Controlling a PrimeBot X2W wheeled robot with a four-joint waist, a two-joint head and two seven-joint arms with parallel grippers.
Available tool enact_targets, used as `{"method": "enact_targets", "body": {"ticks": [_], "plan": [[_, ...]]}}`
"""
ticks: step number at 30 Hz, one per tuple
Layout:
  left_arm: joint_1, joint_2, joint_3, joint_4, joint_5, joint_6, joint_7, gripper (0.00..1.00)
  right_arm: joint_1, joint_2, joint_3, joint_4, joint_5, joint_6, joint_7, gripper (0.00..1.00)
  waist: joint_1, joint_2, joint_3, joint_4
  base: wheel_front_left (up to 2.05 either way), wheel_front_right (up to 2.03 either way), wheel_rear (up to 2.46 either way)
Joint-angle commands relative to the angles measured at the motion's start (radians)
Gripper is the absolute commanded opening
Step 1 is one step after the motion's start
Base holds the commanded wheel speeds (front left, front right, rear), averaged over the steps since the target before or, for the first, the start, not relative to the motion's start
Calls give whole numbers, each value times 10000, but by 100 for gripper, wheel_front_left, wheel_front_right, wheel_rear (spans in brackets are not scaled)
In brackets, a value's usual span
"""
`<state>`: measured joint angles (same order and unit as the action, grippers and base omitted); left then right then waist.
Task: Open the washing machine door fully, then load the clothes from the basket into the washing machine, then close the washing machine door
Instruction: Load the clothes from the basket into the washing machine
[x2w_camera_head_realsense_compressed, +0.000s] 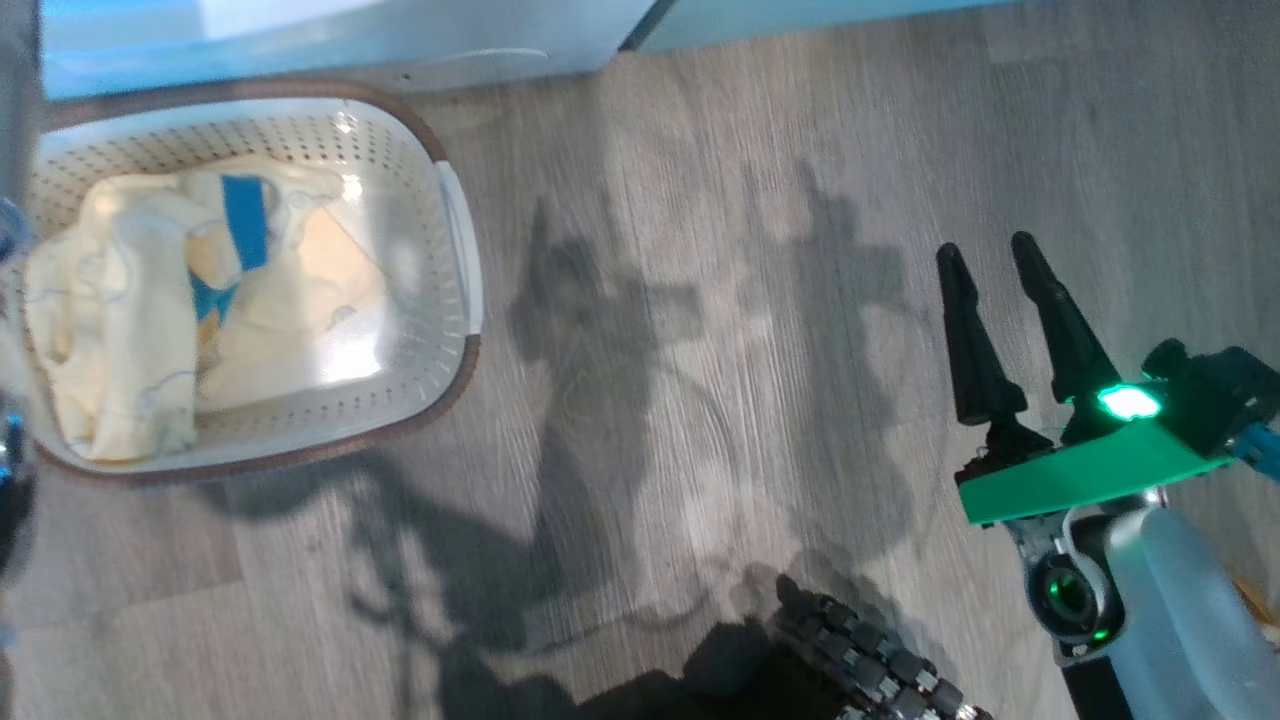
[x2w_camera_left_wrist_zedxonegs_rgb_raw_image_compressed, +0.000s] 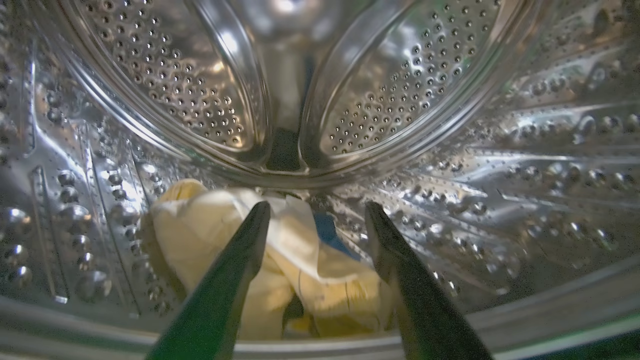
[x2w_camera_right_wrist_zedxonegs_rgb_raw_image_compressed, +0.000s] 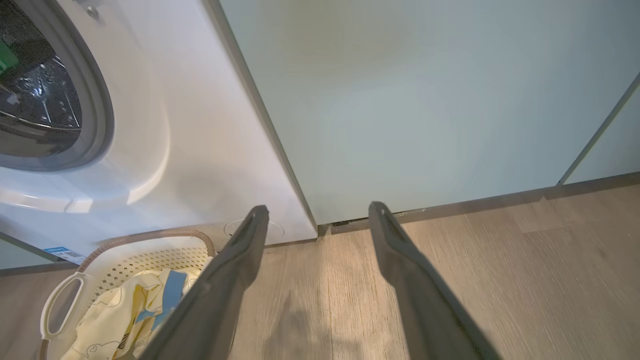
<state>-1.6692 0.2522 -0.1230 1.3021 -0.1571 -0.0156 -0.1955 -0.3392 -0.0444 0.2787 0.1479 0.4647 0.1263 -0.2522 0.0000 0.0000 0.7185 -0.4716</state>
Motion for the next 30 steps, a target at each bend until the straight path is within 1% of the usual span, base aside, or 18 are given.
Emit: {"method": "enact_targets", "body": {"ticks": [1, 8, 15, 18, 25, 26, 27, 30], "plan": [[89, 164, 70, -230, -120, -110, -123, 100, 186, -59, -12, -223, -94, 44, -95, 100, 0, 0, -275, 183, 0, 0, 0], [1341, -114, 218, -171, -590, -684, -430, 100, 441, -59, -331, -115, -305, 44, -95, 100, 0, 0, -1242, 639, 0, 0, 0], [2730, -521, 384, -426, -997, -915, -647, 100, 758, -135, -568, -8, -464, 44, -95, 100, 0, 0, -2301, 1094, 0, 0, 0], [3529, -609, 403, -1056, -1021, -953, -657, 100, 915, -232, -617, 45, -473, 44, -95, 100, 0, 0, -2779, 1275, 0, 0, 0], [5898, -874, 836, -2644, -1258, -993, -661, 100, 1426, -455, -795, 130, -482, 44, -95, 100, 0, 0, -3910, 1722, 0, 0, 0], [6232, -891, 895, -2818, -1274, -1000, -661, 100, 1497, -482, -811, 137, -486, 44, -95, 100, 0, 0, -4045, 1778, 0, 0, 0], [6232, -891, 895, -2818, -1274, -1000, -661, 100, 1497, -482, -811, 137, -486, 44, -95, 100, 0, 0, -4045, 1778, 0, 0, 0], [7155, -960, 1007, -3303, -1285, -1031, -661, 100, 1712, -559, -881, 159, -495, 44, -95, 100, 0, 0, -4431, 1949, 0, 0, 0]]}}
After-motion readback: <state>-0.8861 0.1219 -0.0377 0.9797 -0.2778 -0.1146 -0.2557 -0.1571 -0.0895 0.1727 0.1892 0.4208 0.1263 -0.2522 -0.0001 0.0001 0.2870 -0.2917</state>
